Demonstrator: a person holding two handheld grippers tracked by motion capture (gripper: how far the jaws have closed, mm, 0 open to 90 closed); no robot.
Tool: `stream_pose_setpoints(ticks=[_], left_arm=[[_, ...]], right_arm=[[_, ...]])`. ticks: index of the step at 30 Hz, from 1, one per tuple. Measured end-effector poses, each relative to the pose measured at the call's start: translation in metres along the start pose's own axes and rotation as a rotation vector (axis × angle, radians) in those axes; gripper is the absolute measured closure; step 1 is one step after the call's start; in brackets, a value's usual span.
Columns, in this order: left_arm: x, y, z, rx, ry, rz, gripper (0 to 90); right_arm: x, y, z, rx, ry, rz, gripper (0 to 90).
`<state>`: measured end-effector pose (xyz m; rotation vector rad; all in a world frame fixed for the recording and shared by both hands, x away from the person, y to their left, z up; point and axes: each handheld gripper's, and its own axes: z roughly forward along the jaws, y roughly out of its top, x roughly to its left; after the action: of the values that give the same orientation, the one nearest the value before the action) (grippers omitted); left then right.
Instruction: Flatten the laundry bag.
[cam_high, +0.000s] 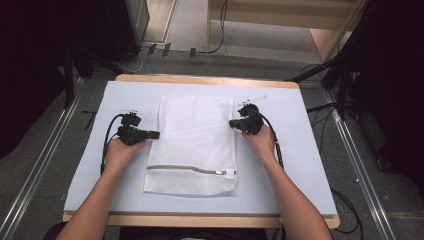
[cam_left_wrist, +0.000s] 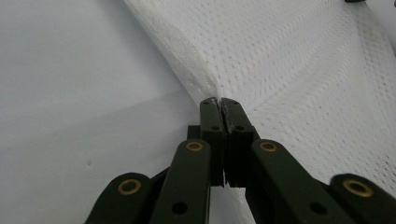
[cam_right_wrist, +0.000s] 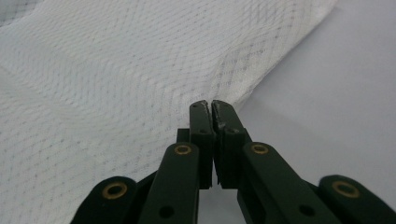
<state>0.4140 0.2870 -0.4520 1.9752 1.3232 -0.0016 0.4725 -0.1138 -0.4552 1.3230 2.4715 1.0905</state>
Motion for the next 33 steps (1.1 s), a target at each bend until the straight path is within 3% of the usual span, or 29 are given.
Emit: stream_pose_setpoints(ticks=[11,13,16,18,22,24,27,30,33], left_arm=[[0.006,0.016,0.007,-0.004,0.011,0.008,89.6],[0.005,0.017,0.009,-0.004,0.016,0.020,87.9],[0.004,0.017,0.009,-0.011,0.026,0.031,75.7],[0.003,0.018,0.007,-0.018,0.034,0.025,62.5],[-0.002,0.019,0.003,0.006,0.031,0.051,52.1],[-0.006,0.019,-0.002,0.011,0.038,0.078,49.7],[-0.011,0.017,-0.011,-0.004,0.015,0.074,46.0],[-0.015,0.015,-0.016,-0.009,0.005,0.078,44.9],[-0.019,0.014,-0.021,-0.013,-0.006,0.091,44.5]], right_arm=[[-0.009,0.006,0.008,-0.002,-0.020,0.000,87.8],[-0.009,0.004,0.006,-0.004,-0.032,-0.005,83.9],[-0.011,0.002,0.001,-0.019,-0.040,-0.001,71.1],[-0.014,0.000,-0.005,-0.024,-0.029,0.015,65.5],[-0.017,-0.007,-0.015,-0.041,-0.013,0.039,57.5],[-0.016,-0.010,-0.021,-0.040,-0.009,0.028,56.5],[-0.013,-0.014,-0.028,-0.051,-0.001,0.026,56.3],[-0.007,-0.020,-0.034,-0.068,0.042,0.048,56.5],[0.005,-0.024,-0.038,-0.068,0.043,0.011,57.1]])
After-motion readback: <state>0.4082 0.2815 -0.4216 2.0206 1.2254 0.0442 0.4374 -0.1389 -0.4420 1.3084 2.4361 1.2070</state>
